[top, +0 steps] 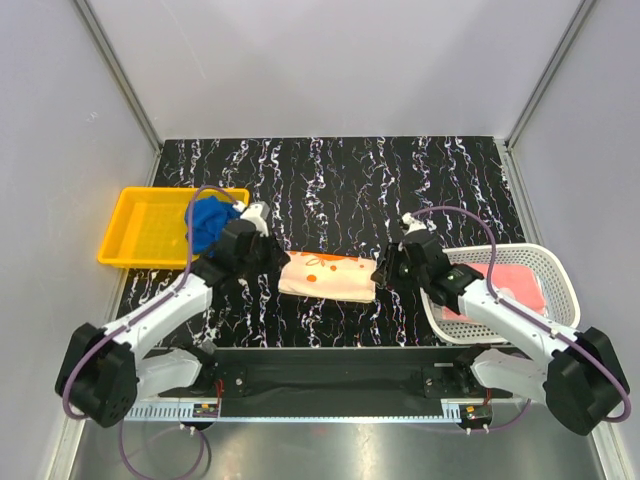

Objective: Fold and stack the towels
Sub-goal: Fold the towel, then neatly place the folded towel into the bin

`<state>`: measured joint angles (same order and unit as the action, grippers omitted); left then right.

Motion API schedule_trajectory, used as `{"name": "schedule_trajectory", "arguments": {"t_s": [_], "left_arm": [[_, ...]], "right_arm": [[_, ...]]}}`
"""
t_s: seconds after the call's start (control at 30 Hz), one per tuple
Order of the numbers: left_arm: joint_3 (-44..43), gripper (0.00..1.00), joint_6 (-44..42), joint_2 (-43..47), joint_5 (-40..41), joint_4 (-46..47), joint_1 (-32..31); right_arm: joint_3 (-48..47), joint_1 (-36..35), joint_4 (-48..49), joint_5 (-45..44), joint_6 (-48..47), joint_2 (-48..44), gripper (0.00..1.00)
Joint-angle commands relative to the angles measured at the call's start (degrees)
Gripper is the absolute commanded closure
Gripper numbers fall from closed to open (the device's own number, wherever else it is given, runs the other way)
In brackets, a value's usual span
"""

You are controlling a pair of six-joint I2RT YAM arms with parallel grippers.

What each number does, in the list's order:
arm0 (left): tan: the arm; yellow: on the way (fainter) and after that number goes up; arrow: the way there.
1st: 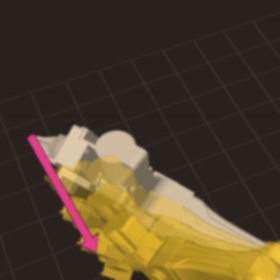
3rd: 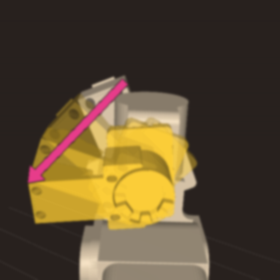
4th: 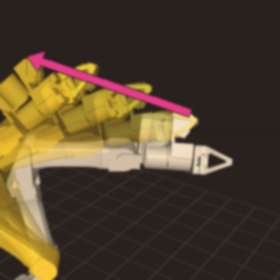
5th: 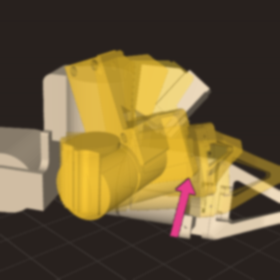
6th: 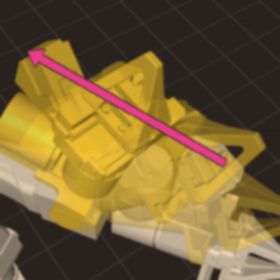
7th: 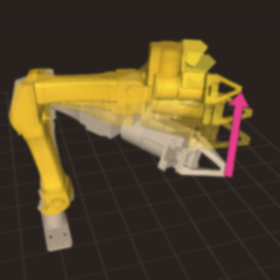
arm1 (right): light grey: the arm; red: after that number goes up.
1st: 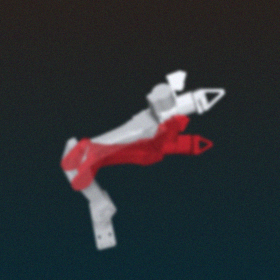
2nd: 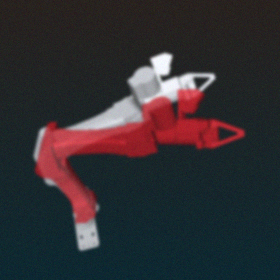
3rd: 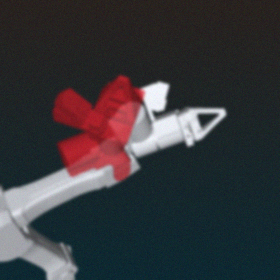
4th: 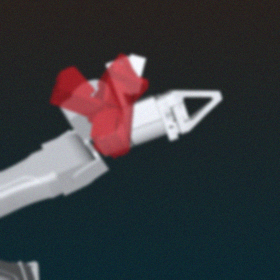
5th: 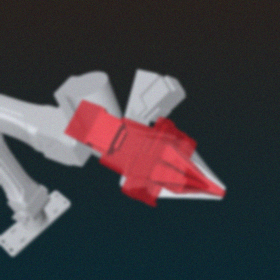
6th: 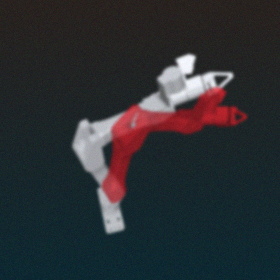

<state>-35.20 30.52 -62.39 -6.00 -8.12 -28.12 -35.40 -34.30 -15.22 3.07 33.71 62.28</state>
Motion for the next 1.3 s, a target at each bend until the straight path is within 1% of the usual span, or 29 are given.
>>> {"name": "schedule_trajectory", "arguments": {"t_s": [0.0,0.07,0.2,0.23,0.33,0.43,0.57,0.67,0.7,0.73,0.77,0.8,0.83,0.87,0.9,0.93,0.97,1.0,1.03,1.07,1.1,1.13,1.17,1.2,1.23,1.27], "left_arm": [[-3.2,0.81,0.9,-4.6,2.0,-0.7,-2.2],[-2.9,0.83,1.7,-7.8,3.0,0.2,-3.6],[-1.1,0.85,3.8,-13.3,4.4,0.7,-4.2],[-0.7,0.86,4.3,-15.2,5.9,0.6,-4.4],[1.4,0.87,5.8,-17.3,8.8,0.9,-4.5],[2.5,0.87,6.5,-18.8,9.5,1.2,-4.7],[2.3,0.85,6.5,-17.9,11.2,-0.7,-5.0],[-0.2,0.81,5.8,-15.6,12.8,-4.3,-5.6],[-1.3,0.78,5.4,-13.8,13.6,-5.5,-6.0],[-3.9,0.76,4.9,-13.0,15.2,-8.4,-6.8],[-5.4,0.74,4.7,-12.3,16.1,-9.9,-7.4],[-6.8,0.71,4.5,-11.5,16.8,-11.1,-8.0],[-8.5,0.66,4.5,-10.7,18.6,-13.4,-9.6],[-11.4,0.63,4.7,-10.6,19.4,-14.4,-10.5],[-13.2,0.61,5.0,-10.9,20.5,-15.3,-11.4],[-14.8,0.55,5.9,-12.4,21.0,-16.5,-13.3],[-16.1,0.54,6.5,-13.4,21.7,-16.8,-14.7],[-19.3,0.53,7.3,-14.6,23.4,-17.4,-16.1],[-21.0,0.51,8.9,-18.2,24.4,-18.5,-19.3],[-23.2,0.49,10.1,-20.2,26.0,-19.4,-21.1],[-27.6,0.48,11.2,-23.0,29.3,-20.4,-22.9],[-30.5,0.47,13.7,-25.6,30.9,-23.0,-26.4],[-33.3,0.47,15.4,-31.7,32.8,-25.0,-28.0],[-36.3,0.47,16.9,-34.6,36.5,-27.1,-29.6],[-42.9,0.45,19.5,-37.5,38.2,-31.0,-32.8],[-46.1,0.40,21.3,-43.8,40.1,-33.3,-34.1]], "right_arm": [[-2.5,-1.4,2.5,0.1,2.1,2.0,0.67],[-1.8,-2.5,4.1,0.4,2.6,4.2,0.67],[1.6,-3.7,9.3,1.9,4.8,8.1,0.70],[2.5,-4.4,10.2,2.0,5.1,8.6,0.70],[6.1,-4.8,13.0,2.4,6.5,10.2,0.71],[8.1,-4.9,13.8,2.2,7.2,10.8,0.72],[8.9,-4.8,12.2,1.2,7.4,8.7,0.71],[7.1,-4.8,8.5,0.1,7.3,4.4,0.70],[6.4,-4.9,5.7,-0.2,7.2,1.6,0.70],[4.3,-4.9,4.0,-1.0,7.0,-0.1,0.69],[3.1,-4.9,0.3,-1.6,6.8,-1.9,0.67],[1.8,-4.9,-1.8,-2.4,6.5,-5.5,0.66],[-1.0,-4.9,-3.5,-4.5,6.5,-7.4,0.65],[-2.5,-4.8,-7.0,-5.5,6.1,-9.4,0.63],[-4.0,-4.8,-9.0,-6.8,6.1,-12.9,0.61],[-7.5,-4.8,-10.9,-9.9,5.8,-14.7,0.59],[-9.1,-4.9,-14.3,-11.4,5.4,-16.2,0.57],[-10.6,-4.8,-15.6,-12.9,5.0,-19.2,0.57],[-13.7,-4.8,-16.8,-15.8,4.8,-20.9,0.53],[-15.3,-4.9,-19.2,-17.4,4.2,-22.2,0.50],[-16.8,-4.9,-20.3,-18.9,3.7,-24.9,0.47],[-19.8,-4.8,-21.2,-21.6,3.3,-26.1,0.44],[-21.3,-4.9,-22.7,-22.6,2.2,-27.4,0.42],[-22.7,-4.8,-23.4,-23.6,1.6,-29.2,0.41],[-25.4,-4.8,-24.2,-25.4,1.0,-30.1,0.40],[-26.7,-4.9,-25.5,-25.9,-0.1,-31.1,0.40]]}}
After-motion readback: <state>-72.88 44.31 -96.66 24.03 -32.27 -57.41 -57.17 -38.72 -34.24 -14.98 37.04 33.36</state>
